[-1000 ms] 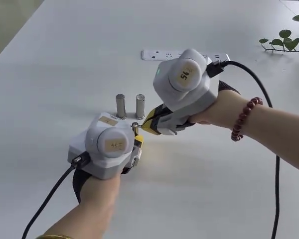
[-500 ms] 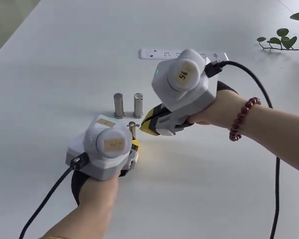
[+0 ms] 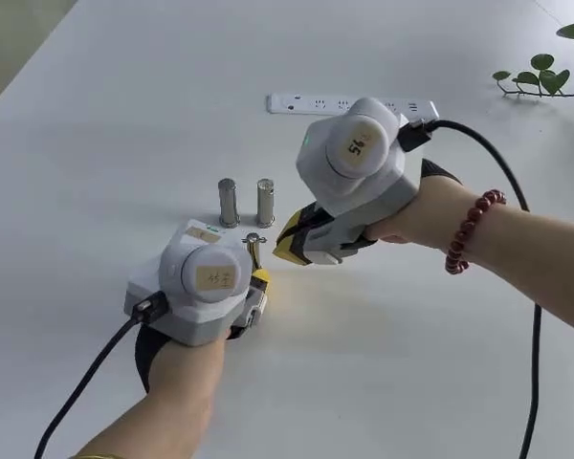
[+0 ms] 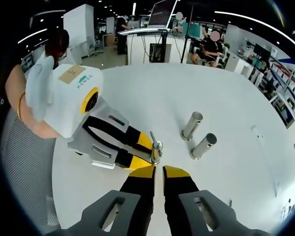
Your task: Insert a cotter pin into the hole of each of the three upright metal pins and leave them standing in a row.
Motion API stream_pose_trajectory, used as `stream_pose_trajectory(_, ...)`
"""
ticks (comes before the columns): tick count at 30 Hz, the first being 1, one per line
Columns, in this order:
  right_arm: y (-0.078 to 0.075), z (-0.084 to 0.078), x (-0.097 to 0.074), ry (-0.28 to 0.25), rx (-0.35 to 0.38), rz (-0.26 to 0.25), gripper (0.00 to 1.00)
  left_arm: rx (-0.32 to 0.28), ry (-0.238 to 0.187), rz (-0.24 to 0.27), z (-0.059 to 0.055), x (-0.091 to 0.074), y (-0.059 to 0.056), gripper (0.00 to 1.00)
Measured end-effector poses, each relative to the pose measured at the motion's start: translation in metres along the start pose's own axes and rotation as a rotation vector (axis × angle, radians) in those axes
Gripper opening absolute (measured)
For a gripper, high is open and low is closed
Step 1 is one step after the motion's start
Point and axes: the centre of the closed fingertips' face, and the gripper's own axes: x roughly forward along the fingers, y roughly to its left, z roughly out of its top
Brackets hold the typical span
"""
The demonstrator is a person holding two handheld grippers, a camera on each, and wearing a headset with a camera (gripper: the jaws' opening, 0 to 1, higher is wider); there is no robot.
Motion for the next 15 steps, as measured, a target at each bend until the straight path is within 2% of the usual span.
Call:
stream_pose_trajectory(5, -0.006, -0.001, -0.004, -0.005, 0.017, -0.016, 0.03, 0.002, 0.014, 0.011, -0.003, -0.002, 0.002, 0.20)
stream_pose_trajectory(7, -0.009, -0.001, -0.006, -0.006, 0.023, -0.027, 0.05, -0.003, 0.019, 0.007, -0.005, -0.004, 0.002, 0.20)
stream_pose_trajectory(15, -0.020, 0.001, -0.012, -0.033, 0.064, -0.063, 0.10, -0.011, 0.002, 0.009, 0.001, -0.014, 0.007, 0.27)
